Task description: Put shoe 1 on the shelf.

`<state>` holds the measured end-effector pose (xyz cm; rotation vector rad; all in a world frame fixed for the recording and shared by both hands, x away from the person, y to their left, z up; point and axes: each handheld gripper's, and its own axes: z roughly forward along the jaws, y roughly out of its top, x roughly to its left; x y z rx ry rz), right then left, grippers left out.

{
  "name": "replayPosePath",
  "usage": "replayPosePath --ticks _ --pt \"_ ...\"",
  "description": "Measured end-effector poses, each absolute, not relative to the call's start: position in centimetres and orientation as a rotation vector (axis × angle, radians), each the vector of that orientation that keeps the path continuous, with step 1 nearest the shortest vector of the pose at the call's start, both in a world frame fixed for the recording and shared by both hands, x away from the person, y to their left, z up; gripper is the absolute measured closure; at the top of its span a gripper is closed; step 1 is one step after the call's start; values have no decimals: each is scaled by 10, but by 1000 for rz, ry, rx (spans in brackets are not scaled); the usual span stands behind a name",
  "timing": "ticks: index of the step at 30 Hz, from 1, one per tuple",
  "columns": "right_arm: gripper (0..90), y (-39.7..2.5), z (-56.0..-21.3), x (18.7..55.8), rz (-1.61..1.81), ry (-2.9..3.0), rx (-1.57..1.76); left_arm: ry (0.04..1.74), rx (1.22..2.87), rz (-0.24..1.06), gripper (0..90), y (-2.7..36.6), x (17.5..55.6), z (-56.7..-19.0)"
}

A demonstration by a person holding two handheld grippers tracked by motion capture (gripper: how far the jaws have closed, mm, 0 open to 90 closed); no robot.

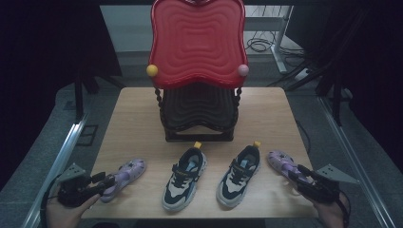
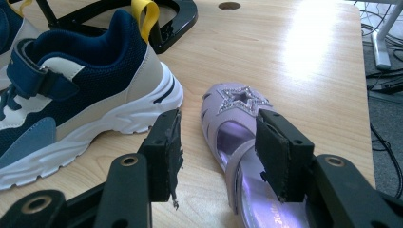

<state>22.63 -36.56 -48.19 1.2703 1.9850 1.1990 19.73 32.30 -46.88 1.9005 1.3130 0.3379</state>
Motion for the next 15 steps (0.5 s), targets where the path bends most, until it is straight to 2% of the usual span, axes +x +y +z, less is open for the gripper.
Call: replayPosePath --ticks 15 --pt "500 -371 -483 226 1196 1968 1295 1292 2018 267 563 313 197 -489"
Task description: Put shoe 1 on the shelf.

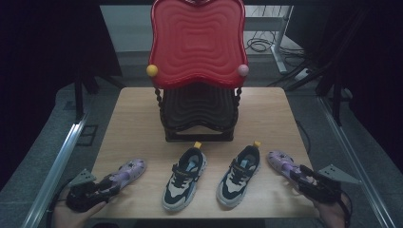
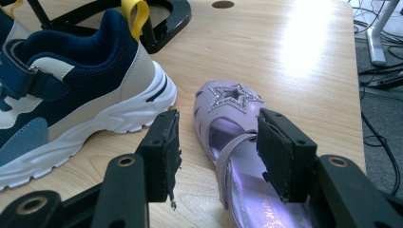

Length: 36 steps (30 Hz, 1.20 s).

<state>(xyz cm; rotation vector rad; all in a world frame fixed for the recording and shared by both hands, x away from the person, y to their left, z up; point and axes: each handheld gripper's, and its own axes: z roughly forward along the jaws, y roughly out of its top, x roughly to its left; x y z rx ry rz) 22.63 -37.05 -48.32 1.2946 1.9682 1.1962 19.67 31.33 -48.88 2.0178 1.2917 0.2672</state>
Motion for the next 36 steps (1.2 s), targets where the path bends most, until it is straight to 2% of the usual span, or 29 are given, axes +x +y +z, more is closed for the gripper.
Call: replayPosePath --ticks 5,11,16,24,29,33,36 --pt "501 -372 -485 227 1194 1969 1302 1280 2078 241 606 310 205 -498" --pt "498 -376 -480 224 1202 1970 1302 1260 2117 229 768 309 209 -504" --pt "497 -381 -478 223 1200 1999 1312 1254 2111 221 817 313 210 -503" --pt "495 -379 -488 230 1142 2103 1333 1254 2109 219 832 313 211 -504" --pt "568 -382 -497 236 1090 2123 1395 1256 2093 222 833 314 210 -505" --pt "694 -385 -502 241 1104 2136 1435 1257 2077 222 835 314 209 -507" --pt "747 -385 -504 243 1121 2155 1431 1261 2070 216 836 315 209 -507"
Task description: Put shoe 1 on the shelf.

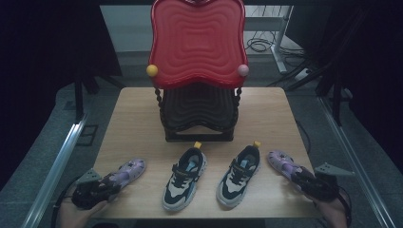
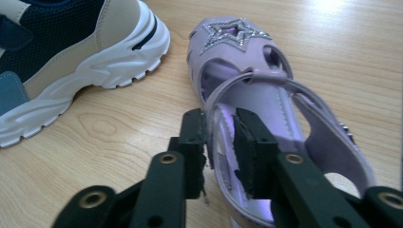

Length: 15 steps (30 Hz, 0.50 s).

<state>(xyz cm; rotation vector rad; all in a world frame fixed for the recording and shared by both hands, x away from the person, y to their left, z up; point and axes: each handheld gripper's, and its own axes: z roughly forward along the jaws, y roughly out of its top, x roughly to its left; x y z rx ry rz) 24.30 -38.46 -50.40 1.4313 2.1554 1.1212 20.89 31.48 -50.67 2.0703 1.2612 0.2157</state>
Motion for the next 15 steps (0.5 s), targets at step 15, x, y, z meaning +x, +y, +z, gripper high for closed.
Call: replayPosePath --ticks 15 --pt "855 -383 -507 246 1139 2192 1427 1263 2052 208 858 317 210 -508"
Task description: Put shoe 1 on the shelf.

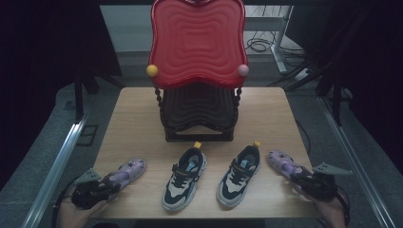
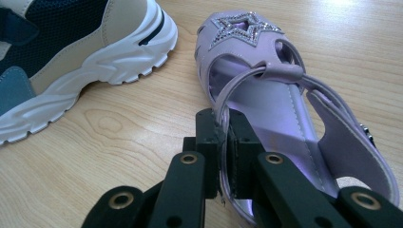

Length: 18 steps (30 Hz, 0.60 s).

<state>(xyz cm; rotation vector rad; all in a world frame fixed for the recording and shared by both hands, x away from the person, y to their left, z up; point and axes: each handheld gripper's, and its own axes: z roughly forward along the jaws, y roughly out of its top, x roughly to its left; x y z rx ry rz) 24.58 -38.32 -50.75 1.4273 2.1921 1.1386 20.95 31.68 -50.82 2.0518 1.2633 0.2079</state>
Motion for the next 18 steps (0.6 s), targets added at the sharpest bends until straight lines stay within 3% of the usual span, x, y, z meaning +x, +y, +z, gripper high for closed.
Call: replayPosePath --ticks 18 --pt "859 -388 -505 245 1184 2149 1422 1270 1968 262 871 320 210 -500"
